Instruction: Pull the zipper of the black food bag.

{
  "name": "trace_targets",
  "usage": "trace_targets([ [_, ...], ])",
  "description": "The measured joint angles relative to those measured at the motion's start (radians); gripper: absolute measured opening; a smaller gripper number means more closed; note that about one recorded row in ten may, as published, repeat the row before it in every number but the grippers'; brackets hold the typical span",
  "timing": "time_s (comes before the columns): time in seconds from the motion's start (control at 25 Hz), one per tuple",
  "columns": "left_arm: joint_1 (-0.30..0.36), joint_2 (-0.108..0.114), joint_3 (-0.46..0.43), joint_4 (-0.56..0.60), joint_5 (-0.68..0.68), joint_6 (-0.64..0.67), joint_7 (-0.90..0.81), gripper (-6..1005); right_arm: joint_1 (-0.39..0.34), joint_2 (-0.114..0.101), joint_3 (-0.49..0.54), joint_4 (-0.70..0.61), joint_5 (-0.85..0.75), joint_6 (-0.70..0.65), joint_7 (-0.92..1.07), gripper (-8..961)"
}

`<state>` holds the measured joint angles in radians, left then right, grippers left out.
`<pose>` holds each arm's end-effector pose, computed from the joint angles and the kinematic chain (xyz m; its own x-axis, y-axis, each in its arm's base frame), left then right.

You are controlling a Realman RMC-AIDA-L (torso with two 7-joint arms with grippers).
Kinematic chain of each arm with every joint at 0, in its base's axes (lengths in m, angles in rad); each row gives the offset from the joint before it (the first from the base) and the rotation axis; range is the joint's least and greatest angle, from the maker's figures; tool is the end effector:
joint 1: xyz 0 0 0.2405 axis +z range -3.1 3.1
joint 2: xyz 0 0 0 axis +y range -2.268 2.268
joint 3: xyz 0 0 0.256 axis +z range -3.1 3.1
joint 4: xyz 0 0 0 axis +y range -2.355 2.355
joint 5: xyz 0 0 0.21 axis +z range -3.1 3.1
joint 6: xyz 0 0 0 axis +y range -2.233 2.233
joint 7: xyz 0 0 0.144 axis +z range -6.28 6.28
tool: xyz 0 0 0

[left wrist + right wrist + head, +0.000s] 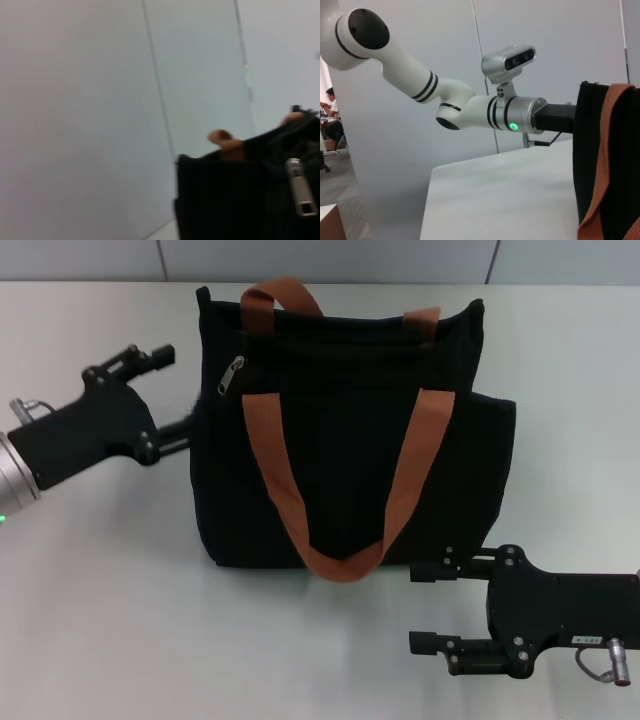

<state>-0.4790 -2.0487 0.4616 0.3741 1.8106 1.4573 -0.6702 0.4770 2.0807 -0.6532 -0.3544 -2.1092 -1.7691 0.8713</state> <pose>-0.3031 0.3232 0.0058 0.8366 -0.0694 0.5435 0.3107 -0.7568 -0.5750 0.2736 0.2464 -0.0475 0.8014 -0.1526 -0.5784 -0.1751 -0.9844 0.0171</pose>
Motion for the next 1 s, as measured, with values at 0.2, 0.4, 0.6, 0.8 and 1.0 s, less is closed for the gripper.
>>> trace_targets([
  [0.2,-0.008,0.002,-0.043,0.004,-0.005,0.040,0.015,789,0.000,-0.001,0.002,-0.003,0.000,-0.002,0.000,619],
  [0.4,-0.009,-0.002,-0.042,0.005,-0.007,0.060,0.051,786,0.000,0.000,0.003,-0.004,0.001,-0.003,0.000,614],
  [0.6,-0.011,-0.008,-0.040,0.004,-0.011,0.053,0.091,782,0.002,0.000,0.005,-0.006,0.003,-0.003,0.000,608],
  [0.8,-0.012,-0.008,-0.035,0.005,-0.015,0.052,0.093,615,0.005,0.001,0.006,-0.006,0.004,-0.003,0.000,602],
  [1.0,-0.015,-0.008,-0.031,0.005,-0.011,0.057,0.101,456,0.006,0.001,0.006,-0.006,0.005,-0.003,0.001,596],
])
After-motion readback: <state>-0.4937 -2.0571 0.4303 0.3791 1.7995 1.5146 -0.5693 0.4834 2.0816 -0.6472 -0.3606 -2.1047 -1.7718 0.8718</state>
